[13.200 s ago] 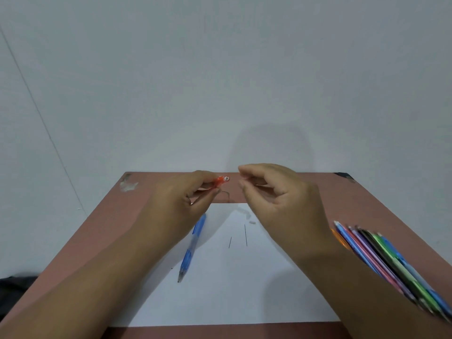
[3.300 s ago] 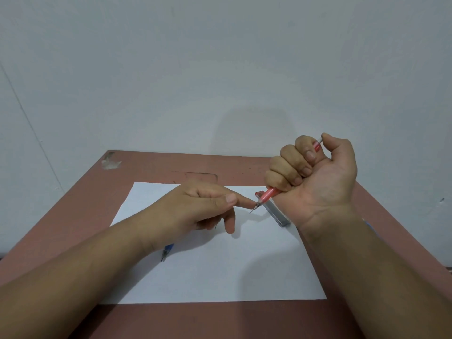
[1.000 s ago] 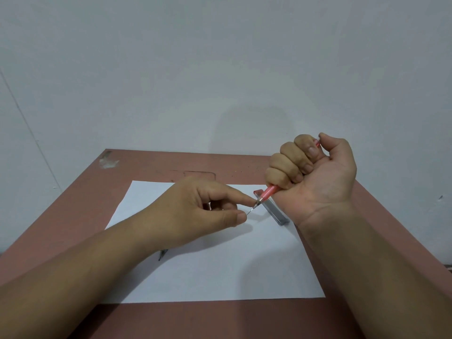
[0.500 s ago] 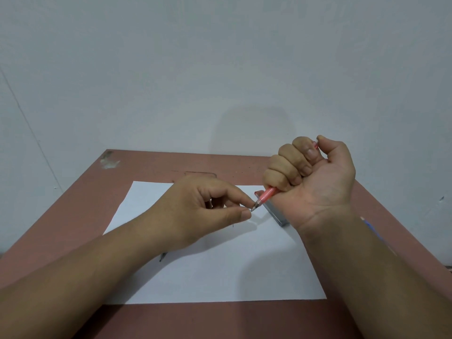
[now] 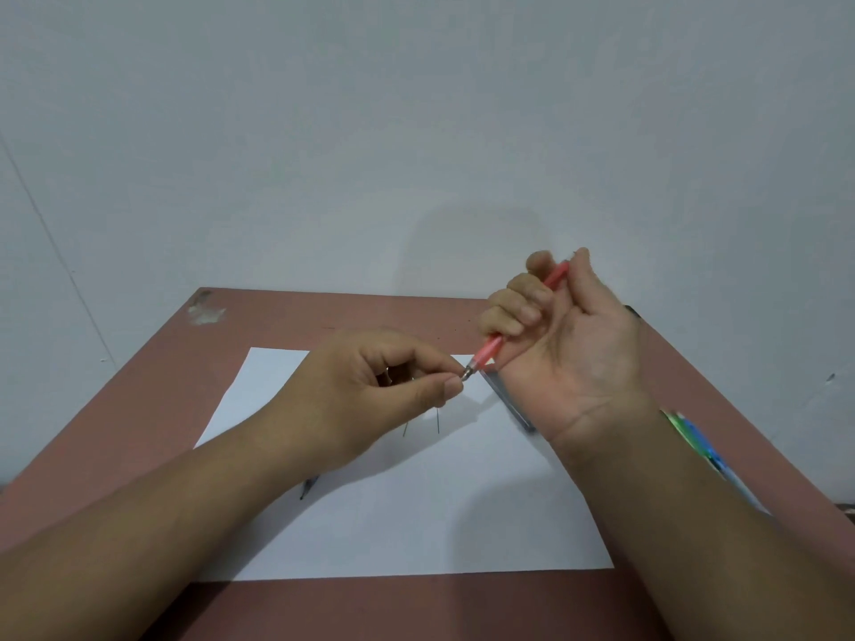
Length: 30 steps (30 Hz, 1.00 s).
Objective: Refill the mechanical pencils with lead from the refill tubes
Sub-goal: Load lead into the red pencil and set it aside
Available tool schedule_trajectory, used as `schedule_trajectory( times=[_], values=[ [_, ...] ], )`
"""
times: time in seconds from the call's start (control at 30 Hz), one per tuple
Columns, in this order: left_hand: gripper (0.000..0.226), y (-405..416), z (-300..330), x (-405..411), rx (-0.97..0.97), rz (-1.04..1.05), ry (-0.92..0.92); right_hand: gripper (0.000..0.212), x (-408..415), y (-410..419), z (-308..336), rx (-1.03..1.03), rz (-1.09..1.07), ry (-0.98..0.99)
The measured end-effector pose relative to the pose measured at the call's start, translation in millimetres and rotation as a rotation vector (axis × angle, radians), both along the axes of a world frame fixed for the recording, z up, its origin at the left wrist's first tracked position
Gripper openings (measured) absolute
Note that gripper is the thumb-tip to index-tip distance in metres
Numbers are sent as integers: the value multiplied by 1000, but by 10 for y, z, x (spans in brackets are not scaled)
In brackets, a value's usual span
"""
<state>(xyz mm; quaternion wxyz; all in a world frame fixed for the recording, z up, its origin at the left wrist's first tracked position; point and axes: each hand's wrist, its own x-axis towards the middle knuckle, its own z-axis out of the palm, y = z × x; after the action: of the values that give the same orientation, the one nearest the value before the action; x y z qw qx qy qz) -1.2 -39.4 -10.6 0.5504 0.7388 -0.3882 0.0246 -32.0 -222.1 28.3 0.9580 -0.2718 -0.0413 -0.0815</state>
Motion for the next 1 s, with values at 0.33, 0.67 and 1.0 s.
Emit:
schedule_trajectory(
  times=[0.33,0.67,1.0],
  values=[
    [12,72,15,53,81,152,-183,15,65,52,-129,-573,-120,180],
    [19,35,76,-60,199,191,-457,51,-147,12,219,-962,-300,209],
    [52,-649,313,-599,427,23,-340,35,-933,-881,448,-1667,-605,431]
  ],
)
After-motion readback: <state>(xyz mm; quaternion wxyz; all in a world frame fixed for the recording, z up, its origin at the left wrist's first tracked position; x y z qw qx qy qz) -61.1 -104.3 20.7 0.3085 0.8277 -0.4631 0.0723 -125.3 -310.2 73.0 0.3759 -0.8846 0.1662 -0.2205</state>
